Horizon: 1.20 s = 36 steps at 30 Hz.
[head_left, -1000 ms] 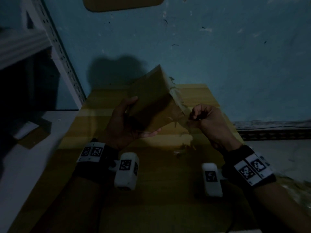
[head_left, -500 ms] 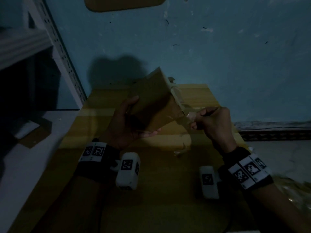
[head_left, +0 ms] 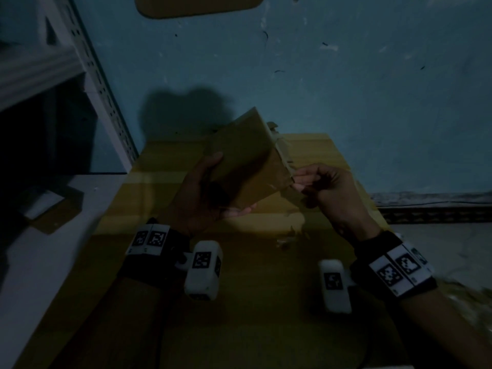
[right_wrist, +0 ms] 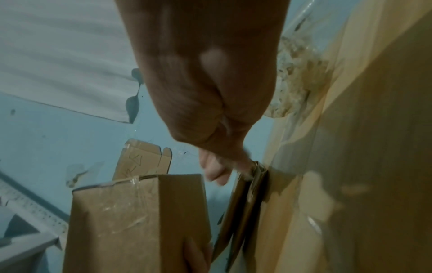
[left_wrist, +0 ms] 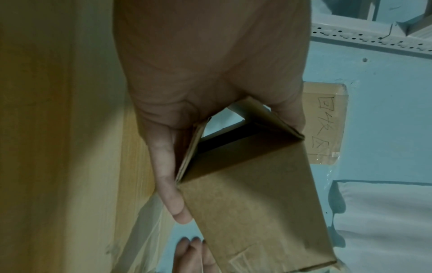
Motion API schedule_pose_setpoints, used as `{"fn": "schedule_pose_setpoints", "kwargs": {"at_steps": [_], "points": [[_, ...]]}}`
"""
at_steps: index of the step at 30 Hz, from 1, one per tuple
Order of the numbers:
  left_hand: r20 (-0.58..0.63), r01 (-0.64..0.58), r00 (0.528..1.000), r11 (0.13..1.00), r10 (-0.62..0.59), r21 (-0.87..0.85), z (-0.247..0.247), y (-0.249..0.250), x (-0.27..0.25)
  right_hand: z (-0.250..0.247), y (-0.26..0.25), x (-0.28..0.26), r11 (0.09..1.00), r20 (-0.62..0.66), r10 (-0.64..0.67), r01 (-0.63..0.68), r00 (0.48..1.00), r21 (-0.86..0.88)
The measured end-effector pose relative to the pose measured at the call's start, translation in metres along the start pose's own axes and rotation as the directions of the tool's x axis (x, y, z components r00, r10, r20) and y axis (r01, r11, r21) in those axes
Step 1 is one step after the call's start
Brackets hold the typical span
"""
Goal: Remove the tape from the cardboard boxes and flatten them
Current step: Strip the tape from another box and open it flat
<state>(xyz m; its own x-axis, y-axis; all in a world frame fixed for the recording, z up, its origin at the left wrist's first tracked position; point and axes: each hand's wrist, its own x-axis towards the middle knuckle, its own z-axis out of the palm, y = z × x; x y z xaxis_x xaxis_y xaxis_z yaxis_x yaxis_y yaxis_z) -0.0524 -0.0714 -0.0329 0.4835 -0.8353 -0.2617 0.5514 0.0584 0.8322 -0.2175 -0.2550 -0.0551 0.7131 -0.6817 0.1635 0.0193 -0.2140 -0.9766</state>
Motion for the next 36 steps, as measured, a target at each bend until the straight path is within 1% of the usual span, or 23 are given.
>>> {"fn": "schedule_pose_setpoints", "kwargs": {"at_steps": [5, 7, 10, 13, 15, 18, 20, 24, 26, 29, 32, 36], "points": [[0.031, -0.013, 0.999, 0.999, 0.012, 0.033, -0.001, 0.0, -0.001, -0.002, 0.003, -0.003, 0.993, -0.092, -0.008, -0.003, 0.996, -0.117], [0.033, -0.02, 0.999, 0.999, 0.019, 0.034, 0.0, 0.0, -0.002, -0.001, 0.003, -0.006, 0.989, -0.079, -0.023, 0.01, 0.997, -0.151], [0.008, -0.016, 1.0, 0.999, 0.015, 0.048, 0.0, 0.0, -0.001, -0.001, 0.003, -0.004, 0.991, -0.058, 0.004, -0.012, 0.998, -0.132], [0.017, 0.0, 1.0, 0.999, -0.001, 0.045, -0.001, -0.001, 0.0, -0.001, 0.007, -0.002, 0.992, -0.039, 0.045, -0.049, 0.998, -0.116], [0.026, -0.013, 1.0, 0.999, 0.012, 0.041, 0.0, -0.001, -0.001, -0.001, 0.006, -0.003, 0.992, -0.03, 0.056, -0.059, 0.998, -0.114], [0.047, -0.019, 0.999, 0.999, 0.016, 0.044, 0.001, 0.0, -0.001, 0.001, 0.005, -0.004, 0.995, -0.015, 0.091, -0.092, 0.996, -0.042], [0.06, -0.013, 0.998, 0.999, 0.01, 0.047, 0.001, 0.0, -0.001, 0.001, 0.006, -0.004, 0.996, -0.014, 0.091, -0.091, 0.996, -0.022], [0.046, 0.014, 0.999, 1.0, -0.015, 0.026, 0.002, 0.001, -0.003, 0.0, 0.005, -0.003, 0.996, 0.01, 0.086, -0.086, 0.996, -0.037], [0.049, 0.038, 0.998, 0.999, -0.039, 0.004, 0.002, 0.001, -0.004, 0.0, 0.002, -0.004, 0.997, 0.015, 0.072, -0.072, 0.997, -0.035], [0.046, 0.045, 0.998, 0.999, -0.044, -0.029, 0.001, 0.002, -0.004, 0.002, -0.003, -0.004, 0.999, 0.011, 0.048, -0.047, 0.999, -0.024], [0.039, 0.052, 0.998, 0.997, -0.05, -0.051, 0.001, 0.001, -0.004, 0.003, -0.006, -0.004, 0.994, -0.011, 0.106, -0.106, 0.994, 0.02], [0.038, 0.058, 0.998, 0.996, -0.055, -0.069, 0.0, 0.002, -0.004, 0.002, -0.009, -0.008, 0.984, -0.012, 0.174, -0.174, 0.985, -0.03]]}}
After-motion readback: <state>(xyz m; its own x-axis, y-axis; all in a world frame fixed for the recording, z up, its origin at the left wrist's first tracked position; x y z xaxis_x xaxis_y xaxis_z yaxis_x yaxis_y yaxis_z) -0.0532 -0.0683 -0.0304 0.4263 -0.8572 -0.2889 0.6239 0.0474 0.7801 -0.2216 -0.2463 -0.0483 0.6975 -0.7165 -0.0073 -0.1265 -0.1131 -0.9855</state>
